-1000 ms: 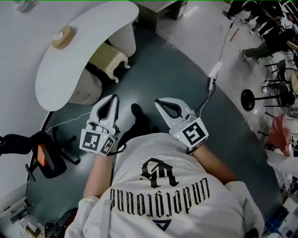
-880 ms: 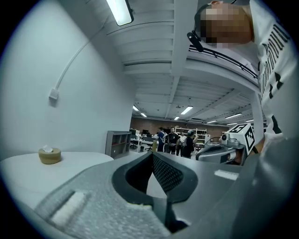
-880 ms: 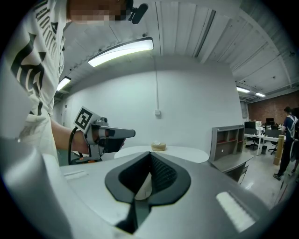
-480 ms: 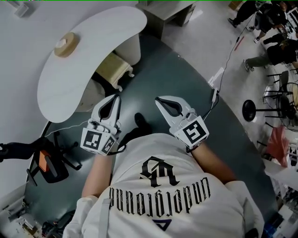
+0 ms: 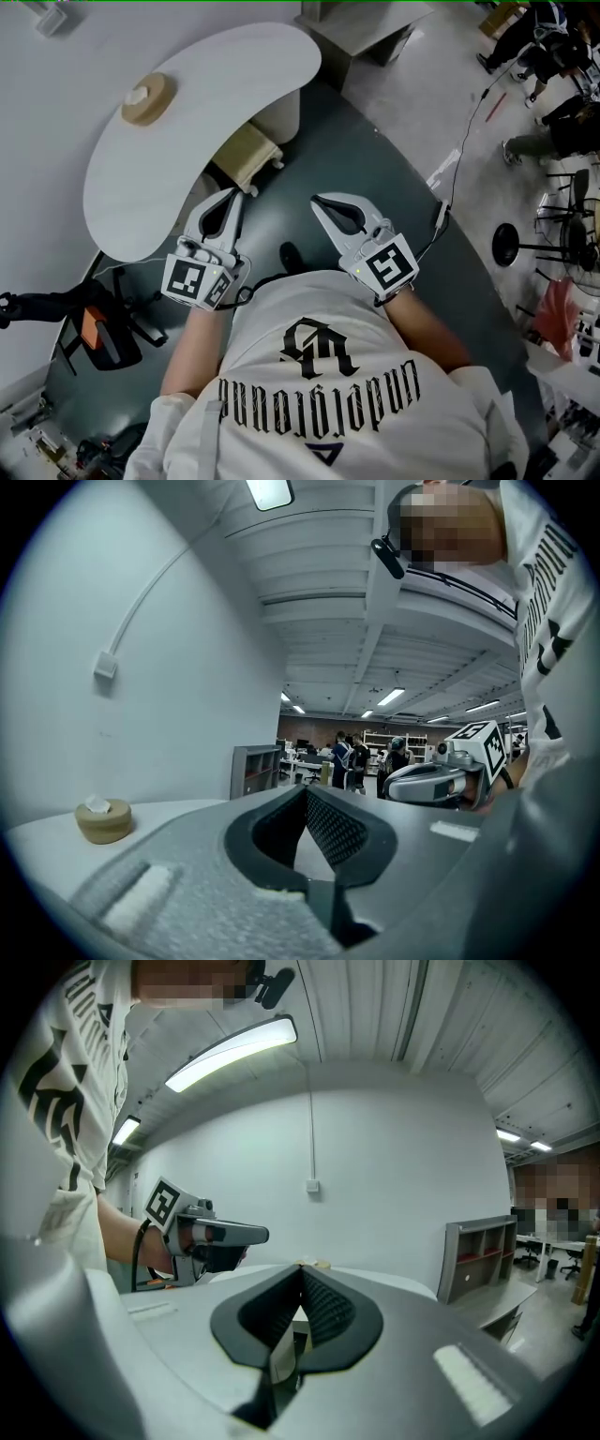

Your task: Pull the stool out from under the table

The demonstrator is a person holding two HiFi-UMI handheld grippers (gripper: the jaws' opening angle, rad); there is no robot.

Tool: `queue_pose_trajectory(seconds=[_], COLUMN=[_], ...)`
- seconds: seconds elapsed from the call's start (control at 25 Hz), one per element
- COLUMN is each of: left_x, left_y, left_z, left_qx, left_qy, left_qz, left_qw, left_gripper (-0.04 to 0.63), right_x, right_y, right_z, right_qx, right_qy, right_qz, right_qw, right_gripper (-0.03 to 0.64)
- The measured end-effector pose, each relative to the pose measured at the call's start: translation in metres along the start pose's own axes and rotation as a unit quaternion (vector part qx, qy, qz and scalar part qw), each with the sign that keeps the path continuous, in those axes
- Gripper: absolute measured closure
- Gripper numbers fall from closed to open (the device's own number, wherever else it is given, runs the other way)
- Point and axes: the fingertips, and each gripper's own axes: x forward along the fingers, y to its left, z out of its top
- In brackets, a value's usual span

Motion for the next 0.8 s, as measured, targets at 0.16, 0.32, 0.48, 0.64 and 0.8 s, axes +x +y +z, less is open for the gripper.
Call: queue_pose_trajectory(seconds=[0.16, 0.32, 0.48, 0.64, 0.8], left_x=[0.014, 0.022, 0.030, 0.046, 0.060], left_y=[0.008, 0.009, 0.010, -0.001, -0.016], left_z=[0.000, 0.001, 0.000, -0.002, 0.000], left_qx=[-0.002, -0.005, -0.013, -0.022, -0.023], left_qy=[0.001, -0.001, -0.005, -0.014, -0.018], left_qz=[0.016, 0.055, 0.106, 0.153, 0.194], left_qw=[0.9999, 0.9985, 0.9942, 0.9879, 0.9805], left_gripper=[0.589, 0.589, 0.589, 0.589, 0.589], right_x=[0.012, 0.018, 0.020, 0.015, 0.007], right_y=[-0.018, -0.037, -0.056, -0.082, -0.101], right_z=[0.001, 0.003, 0.002, 0.000, 0.001], right_qx=[-0.003, -0.011, -0.017, -0.026, -0.040], right_qy=[-0.002, -0.003, 0.001, 0.009, 0.009], right_qz=[0.015, 0.056, 0.102, 0.146, 0.187], right_qw=[1.000, 0.998, 0.995, 0.989, 0.981], right_gripper=[0.615, 0.615, 0.615, 0.615, 0.615])
